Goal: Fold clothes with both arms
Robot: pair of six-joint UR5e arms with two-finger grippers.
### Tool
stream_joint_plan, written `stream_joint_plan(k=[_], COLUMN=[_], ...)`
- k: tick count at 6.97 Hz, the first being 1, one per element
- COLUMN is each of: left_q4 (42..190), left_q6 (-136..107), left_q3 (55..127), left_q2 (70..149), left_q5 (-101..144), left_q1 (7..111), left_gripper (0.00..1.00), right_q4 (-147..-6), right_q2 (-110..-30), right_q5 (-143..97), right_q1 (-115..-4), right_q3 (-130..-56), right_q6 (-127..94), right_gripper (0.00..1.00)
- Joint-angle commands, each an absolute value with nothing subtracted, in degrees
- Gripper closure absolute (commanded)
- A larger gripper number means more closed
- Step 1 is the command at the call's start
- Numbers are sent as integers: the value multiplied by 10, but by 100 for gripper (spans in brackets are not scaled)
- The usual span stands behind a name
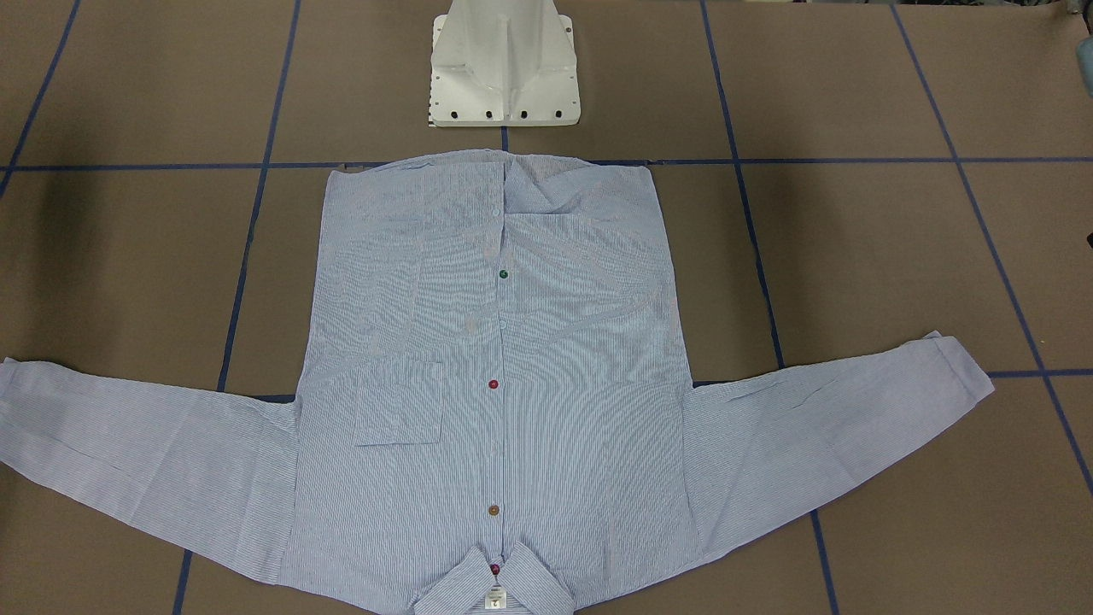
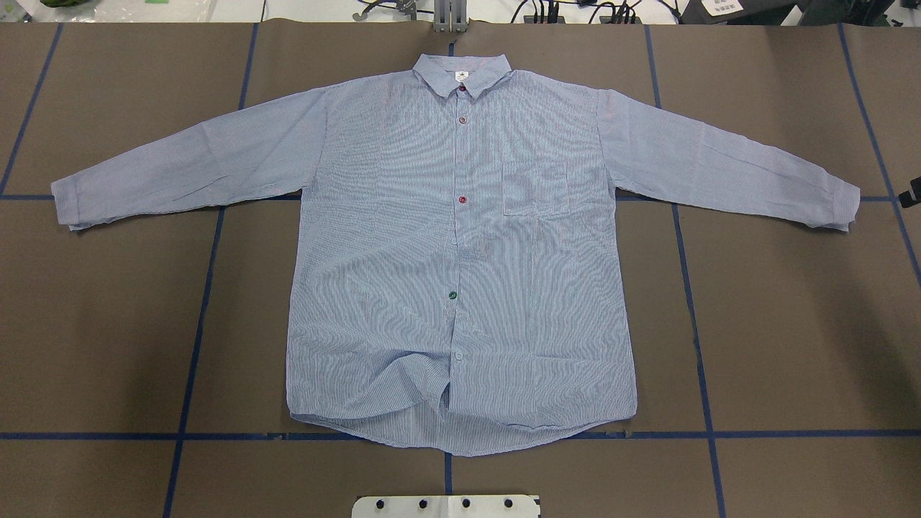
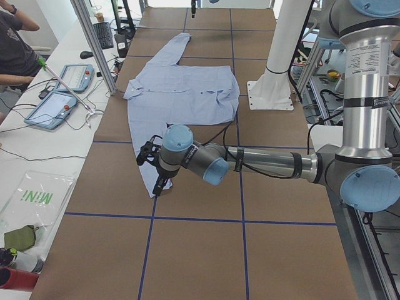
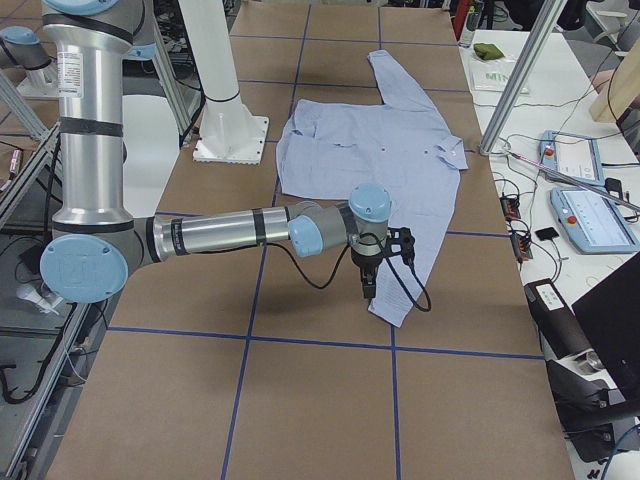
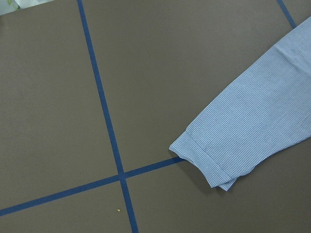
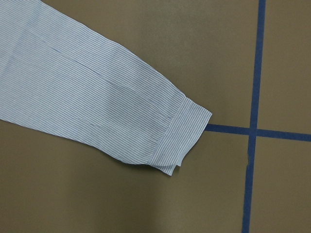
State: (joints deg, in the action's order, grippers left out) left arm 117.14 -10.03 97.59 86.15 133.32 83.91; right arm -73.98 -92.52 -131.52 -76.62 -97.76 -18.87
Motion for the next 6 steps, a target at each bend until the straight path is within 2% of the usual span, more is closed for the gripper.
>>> stream_joint_plan(k=[1, 3, 4, 6], left_q4=[1176, 1215, 1218, 1217], left_q6=[-129, -140, -143, -199], left_q3=[982, 978, 975, 975], left_q2=[866, 867, 867, 870], left_q5=[1343, 1345, 1346, 1349], left_q1=[838, 838, 838, 836], left_gripper=[1, 1, 1, 1], right_q4=[-731, -732, -732, -731], right_q2=[-923, -908, -879, -846], right_q5=[-1311, -1310, -1310, -1305], right_q1=[-750, -723, -720, -702], right_q3=[-970, -960, -934, -889], right_q6=[-278, -376, -442, -501], right_gripper=[0, 0, 6, 9])
